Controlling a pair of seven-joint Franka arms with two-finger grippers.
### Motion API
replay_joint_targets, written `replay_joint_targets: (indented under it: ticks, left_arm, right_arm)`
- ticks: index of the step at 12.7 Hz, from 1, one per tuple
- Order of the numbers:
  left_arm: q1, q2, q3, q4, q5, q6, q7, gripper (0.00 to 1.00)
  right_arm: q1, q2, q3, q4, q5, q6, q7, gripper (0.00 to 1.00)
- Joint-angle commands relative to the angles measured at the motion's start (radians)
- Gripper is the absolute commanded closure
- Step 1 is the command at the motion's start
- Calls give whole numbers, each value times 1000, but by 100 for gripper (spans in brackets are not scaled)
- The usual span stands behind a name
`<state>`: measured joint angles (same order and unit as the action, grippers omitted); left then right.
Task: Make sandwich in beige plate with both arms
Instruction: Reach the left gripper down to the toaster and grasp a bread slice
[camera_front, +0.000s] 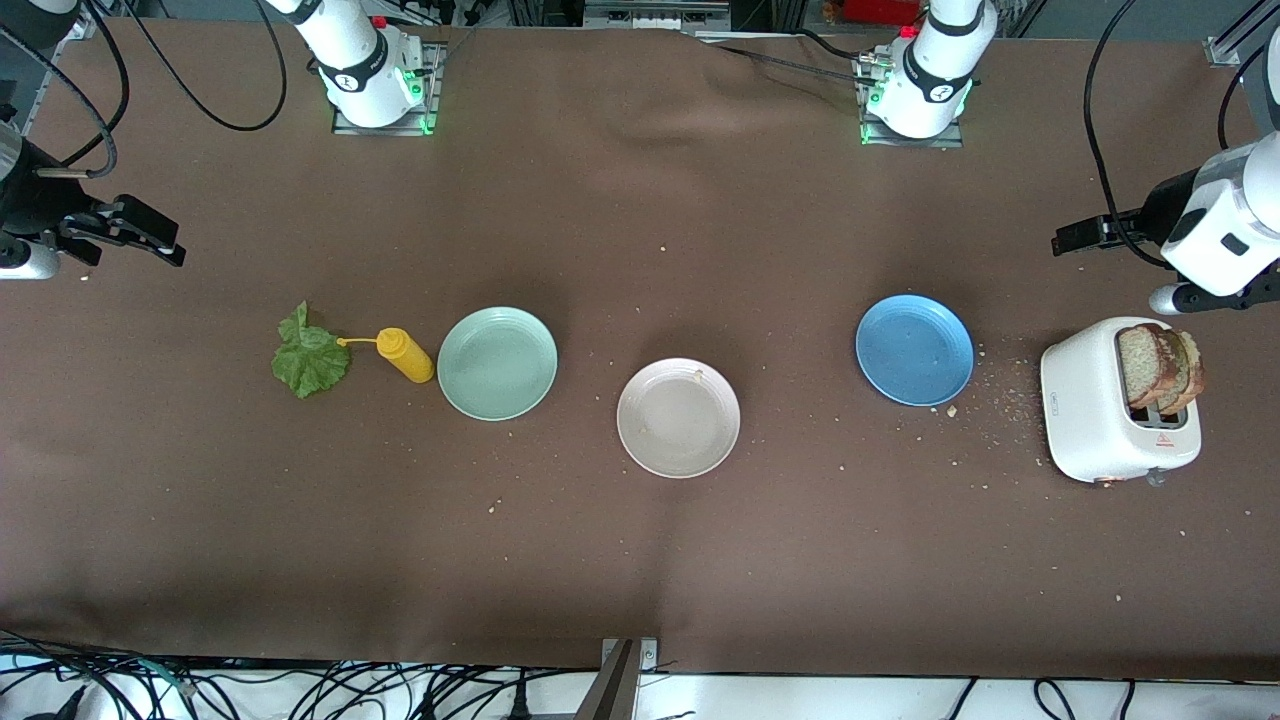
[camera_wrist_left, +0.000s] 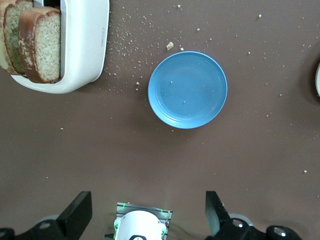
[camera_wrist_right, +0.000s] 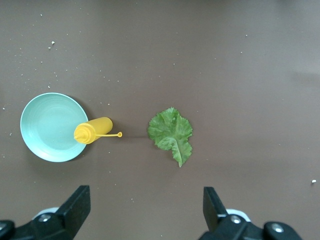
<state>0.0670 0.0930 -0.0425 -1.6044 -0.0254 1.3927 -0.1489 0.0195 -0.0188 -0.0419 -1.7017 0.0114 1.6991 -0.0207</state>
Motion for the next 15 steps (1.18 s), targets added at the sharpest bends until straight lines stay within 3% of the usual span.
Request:
replay_joint_targets:
  ticks: [1,7,12,15]
  left_arm:
    - [5,13,3,34,-7,-11,32,0]
    - [10,135,9,46,125,129,167,0]
    - [86,281,7,167,114,206,303,0]
    - [138,298,7,167,113,245,417,0]
  right_arm:
    - [-1,-4,-3,-4,19,-7,-13,0]
    - [-1,-6,-3,-6,19,-7,-13,0]
    - [-1,-6,-3,-6,19,-7,-15,0]
    - [-1,-4,-3,-6,19,-7,-15,0]
